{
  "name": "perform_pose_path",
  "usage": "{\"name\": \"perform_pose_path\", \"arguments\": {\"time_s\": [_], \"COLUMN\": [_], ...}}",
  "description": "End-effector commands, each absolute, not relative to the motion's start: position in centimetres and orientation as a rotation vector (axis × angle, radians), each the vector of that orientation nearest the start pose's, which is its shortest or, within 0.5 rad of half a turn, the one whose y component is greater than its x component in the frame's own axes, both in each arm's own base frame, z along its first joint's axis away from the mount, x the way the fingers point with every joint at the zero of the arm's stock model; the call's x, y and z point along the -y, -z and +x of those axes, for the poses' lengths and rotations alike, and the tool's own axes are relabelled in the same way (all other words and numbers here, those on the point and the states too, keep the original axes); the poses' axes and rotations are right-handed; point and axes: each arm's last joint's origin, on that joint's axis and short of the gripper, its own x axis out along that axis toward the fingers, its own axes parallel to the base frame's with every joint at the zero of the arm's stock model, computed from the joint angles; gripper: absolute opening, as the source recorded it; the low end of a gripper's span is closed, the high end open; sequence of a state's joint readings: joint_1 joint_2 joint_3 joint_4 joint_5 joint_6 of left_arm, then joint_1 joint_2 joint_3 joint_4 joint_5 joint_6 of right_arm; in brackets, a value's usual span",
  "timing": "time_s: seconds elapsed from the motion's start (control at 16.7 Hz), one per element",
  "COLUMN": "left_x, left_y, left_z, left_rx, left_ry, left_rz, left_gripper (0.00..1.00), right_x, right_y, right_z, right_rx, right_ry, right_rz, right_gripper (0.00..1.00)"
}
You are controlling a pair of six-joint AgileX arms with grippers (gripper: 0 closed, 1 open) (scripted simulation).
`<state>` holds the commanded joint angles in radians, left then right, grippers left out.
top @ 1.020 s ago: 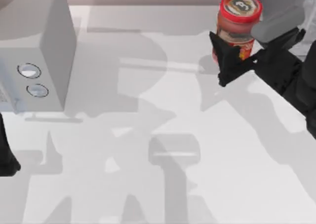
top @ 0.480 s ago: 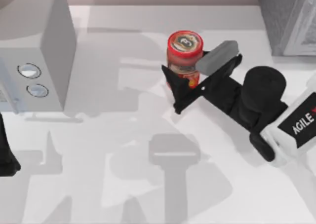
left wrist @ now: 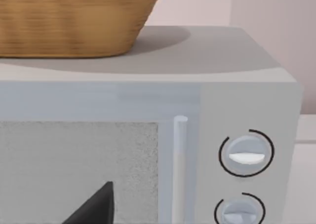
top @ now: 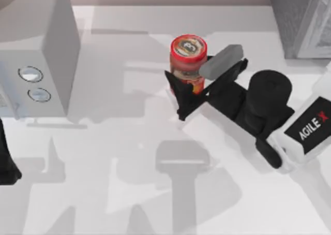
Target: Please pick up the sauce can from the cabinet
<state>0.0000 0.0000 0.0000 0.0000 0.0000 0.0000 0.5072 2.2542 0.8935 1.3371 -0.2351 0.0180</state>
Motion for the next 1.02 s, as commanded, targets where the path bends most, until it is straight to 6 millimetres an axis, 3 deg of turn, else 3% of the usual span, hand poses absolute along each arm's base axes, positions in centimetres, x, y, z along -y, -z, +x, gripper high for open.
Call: {"name": "perform_pose_path", "arguments": {"time_s": [0.36,0.66,1.02], "left_x": [0.1,0.1,0.1], "left_y": [-16.0,-16.0,-16.0], "left_z": [10.6,10.6,10.6], "left_rx": [0.000,0.000,0.000], "left_ry": [0.000,0.000,0.000], "left_rz": [0.000,0.000,0.000], "left_gripper": [1.00,1.00,1.00], "right_x": [-23.7,-23.9,-23.9], "right_y": [-5.9,-5.8,-5.8], "right_z": [37.9,38.2,38.2], "right_rx": [-0.001,0.001,0.001], "right_ry": [-0.765,-0.763,-0.763], "right_rz": [0.000,-0.001,-0.001], "right_gripper": [0.00,0.00,0.45]}}
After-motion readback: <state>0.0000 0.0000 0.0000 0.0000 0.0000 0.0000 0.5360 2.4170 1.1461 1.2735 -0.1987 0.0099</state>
